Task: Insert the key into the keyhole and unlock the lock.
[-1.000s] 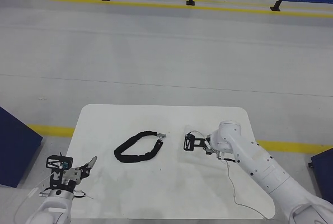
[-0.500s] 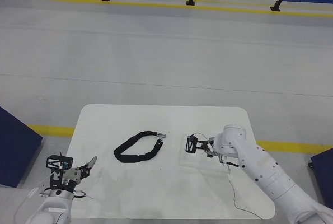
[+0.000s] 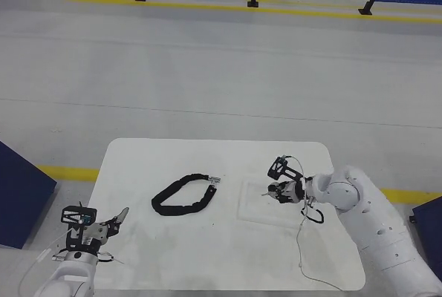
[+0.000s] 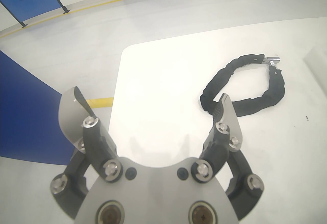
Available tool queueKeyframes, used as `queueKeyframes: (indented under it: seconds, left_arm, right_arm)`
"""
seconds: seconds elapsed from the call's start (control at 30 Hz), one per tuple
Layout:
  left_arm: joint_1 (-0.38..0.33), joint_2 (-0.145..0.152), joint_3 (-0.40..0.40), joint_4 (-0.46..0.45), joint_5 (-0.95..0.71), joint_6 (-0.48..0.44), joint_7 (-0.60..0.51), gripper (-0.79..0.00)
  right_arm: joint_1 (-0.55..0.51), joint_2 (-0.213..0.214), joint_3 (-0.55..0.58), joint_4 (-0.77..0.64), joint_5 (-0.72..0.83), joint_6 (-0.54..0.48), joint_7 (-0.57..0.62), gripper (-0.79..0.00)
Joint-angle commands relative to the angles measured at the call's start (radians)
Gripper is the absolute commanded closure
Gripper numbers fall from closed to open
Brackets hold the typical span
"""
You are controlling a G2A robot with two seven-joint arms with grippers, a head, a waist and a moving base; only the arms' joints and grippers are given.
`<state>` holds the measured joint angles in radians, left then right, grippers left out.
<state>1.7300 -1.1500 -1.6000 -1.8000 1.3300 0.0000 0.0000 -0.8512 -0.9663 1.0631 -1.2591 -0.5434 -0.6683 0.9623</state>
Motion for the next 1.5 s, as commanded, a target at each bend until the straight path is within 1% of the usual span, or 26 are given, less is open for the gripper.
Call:
queueKeyframes:
  seconds: [0.0, 0.13, 0.23, 0.27, 0.4, 0.53, 0.67, 0.73, 1.23, 1.3, 1.37, 1.43, 1.47]
  left_arm:
    - [0.000, 0.000, 0.000, 0.000, 0.000, 0.000, 0.000, -0.785]
    - [0.000, 0.000, 0.000, 0.000, 0.000, 0.000, 0.000, -0.785]
    - [0.000, 0.000, 0.000, 0.000, 0.000, 0.000, 0.000, -0.785]
    - [0.000, 0.000, 0.000, 0.000, 0.000, 0.000, 0.000, -0.785]
    - [0.000, 0.000, 0.000, 0.000, 0.000, 0.000, 0.000, -0.785]
    - [0.000, 0.000, 0.000, 0.000, 0.000, 0.000, 0.000, -0.785]
    - [0.000, 0.000, 0.000, 0.000, 0.000, 0.000, 0.000, -0.785]
    - [0.000, 0.000, 0.000, 0.000, 0.000, 0.000, 0.000, -0.785]
    - [0.000, 0.000, 0.000, 0.000, 0.000, 0.000, 0.000, -0.785]
    - [-0.008, 0.002, 0.003, -0.010, 0.019, -0.024, -0.011, -0.785]
    - [-0.043, 0.007, 0.013, -0.024, 0.076, -0.082, -0.077, -0.785]
    - [-0.107, 0.009, 0.036, -0.031, 0.099, -0.135, -0.185, -0.785]
    - [-0.152, 0.010, 0.050, -0.033, 0.112, -0.161, -0.244, -0.785]
  right_arm:
    - [-0.046, 0.012, 0.051, 0.023, 0.129, -0.004, 0.001, 0.000]
    - [-0.137, 0.034, 0.127, 0.069, 0.324, -0.050, 0.012, 0.000]
    - [-0.202, 0.046, 0.166, 0.101, 0.479, -0.113, 0.032, 0.000]
    - [-0.222, 0.049, 0.174, 0.109, 0.526, -0.138, 0.043, 0.000]
    - [-0.291, 0.066, 0.187, 0.117, 0.685, -0.168, 0.021, 0.000]
    - [-0.346, 0.092, 0.191, 0.087, 0.785, -0.188, 0.002, 0.000]
    - [-0.391, 0.123, 0.190, 0.023, 0.867, -0.214, -0.024, 0.000]
    - [-0.411, 0.140, 0.191, -0.011, 0.889, -0.234, -0.044, 0.000]
    - [-0.411, 0.140, 0.191, -0.011, 0.889, -0.234, -0.044, 0.000]
    - [-0.411, 0.140, 0.191, -0.011, 0.889, -0.234, -0.044, 0.000]
    - [-0.411, 0.140, 0.191, -0.011, 0.889, -0.234, -0.044, 0.000]
    - [-0.411, 0.140, 0.191, -0.011, 0.889, -0.234, -0.044, 0.000]
    - [-0.411, 0.140, 0.191, -0.011, 0.889, -0.234, -0.044, 0.000]
